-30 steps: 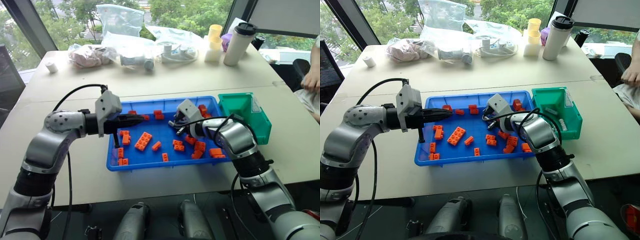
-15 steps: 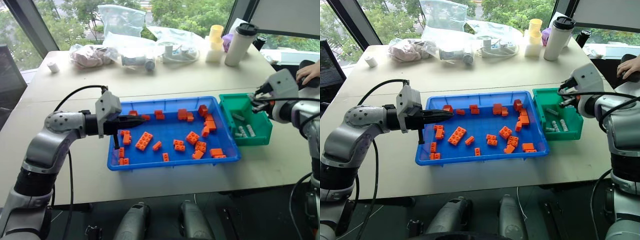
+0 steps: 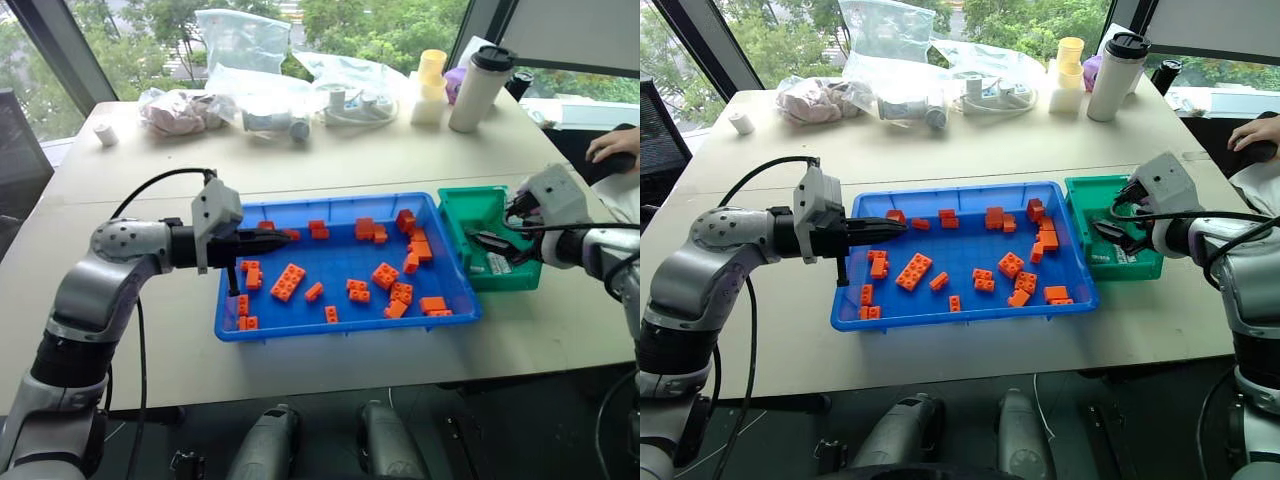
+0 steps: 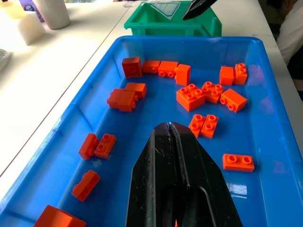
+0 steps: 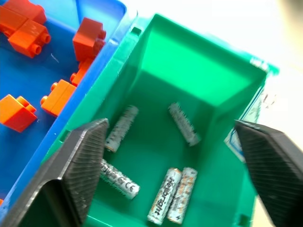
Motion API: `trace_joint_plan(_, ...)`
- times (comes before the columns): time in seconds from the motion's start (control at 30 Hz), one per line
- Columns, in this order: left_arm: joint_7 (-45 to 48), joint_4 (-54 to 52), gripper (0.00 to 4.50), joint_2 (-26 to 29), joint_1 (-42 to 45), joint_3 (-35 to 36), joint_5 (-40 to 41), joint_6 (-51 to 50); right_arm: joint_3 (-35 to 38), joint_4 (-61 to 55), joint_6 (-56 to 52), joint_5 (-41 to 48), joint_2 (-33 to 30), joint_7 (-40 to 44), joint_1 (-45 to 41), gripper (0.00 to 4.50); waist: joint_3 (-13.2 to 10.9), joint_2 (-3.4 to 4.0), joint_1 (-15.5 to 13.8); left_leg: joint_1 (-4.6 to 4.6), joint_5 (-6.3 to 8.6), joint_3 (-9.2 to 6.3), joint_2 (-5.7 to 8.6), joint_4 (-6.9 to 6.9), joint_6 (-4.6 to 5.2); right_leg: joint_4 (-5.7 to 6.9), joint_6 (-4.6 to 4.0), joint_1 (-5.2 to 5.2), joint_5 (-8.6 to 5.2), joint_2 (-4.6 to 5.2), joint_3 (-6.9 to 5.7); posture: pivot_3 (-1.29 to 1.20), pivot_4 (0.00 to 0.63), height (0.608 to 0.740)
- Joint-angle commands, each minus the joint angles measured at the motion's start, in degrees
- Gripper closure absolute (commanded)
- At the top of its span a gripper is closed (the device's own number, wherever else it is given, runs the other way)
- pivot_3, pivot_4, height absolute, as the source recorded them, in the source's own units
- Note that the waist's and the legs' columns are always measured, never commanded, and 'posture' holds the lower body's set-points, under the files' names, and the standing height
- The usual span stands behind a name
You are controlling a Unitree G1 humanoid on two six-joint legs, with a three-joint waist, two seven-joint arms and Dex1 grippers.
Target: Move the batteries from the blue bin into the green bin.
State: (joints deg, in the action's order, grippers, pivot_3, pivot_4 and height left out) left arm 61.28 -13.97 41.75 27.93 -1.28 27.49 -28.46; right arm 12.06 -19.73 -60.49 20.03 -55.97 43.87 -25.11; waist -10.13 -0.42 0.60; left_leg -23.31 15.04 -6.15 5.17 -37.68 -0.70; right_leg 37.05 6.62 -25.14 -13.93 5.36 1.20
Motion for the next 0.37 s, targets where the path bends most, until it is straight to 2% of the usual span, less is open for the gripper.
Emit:
trace_joint_plan(0.03,0.47,-1.06,4.5,0.83,1.28,1.88,1.52,-0.4,3.57,-5.87,5.04,5.14,-3.96,8.05,0.76,0.06,0.0,0.0,0.01,0.0,0.0,-0.01,-0.01,0.0,0.0,-0.01,0.0,0.01,0.0,0.0,-0.01,0.0,0.15,0.74)
trace_joint_plan(0.17,0.66,-1.75,4.5,1.7,1.3,2.63,2.48,-1.33,5.67,-9.45,3.9,12.16,-7.77,14.66,0.36,0.06,0.0,-0.01,-0.02,0.01,0.01,-0.01,-0.01,-0.03,0.02,-0.04,0.0,0.06,0.0,0.0,-0.03,0.0,0.15,0.74)
trace_joint_plan(0.37,0.81,-2.84,4.5,2.78,0.96,3.4,3.88,-2.46,6.56,-12.23,4.7,15.08,-10.18,15.96,2.19,0.06,-0.01,-0.03,-0.1,0.01,0.02,-0.03,0.0,-0.07,0.03,-0.06,0.0,0.1,0.0,0.09,-0.05,0.0,0.15,0.74)
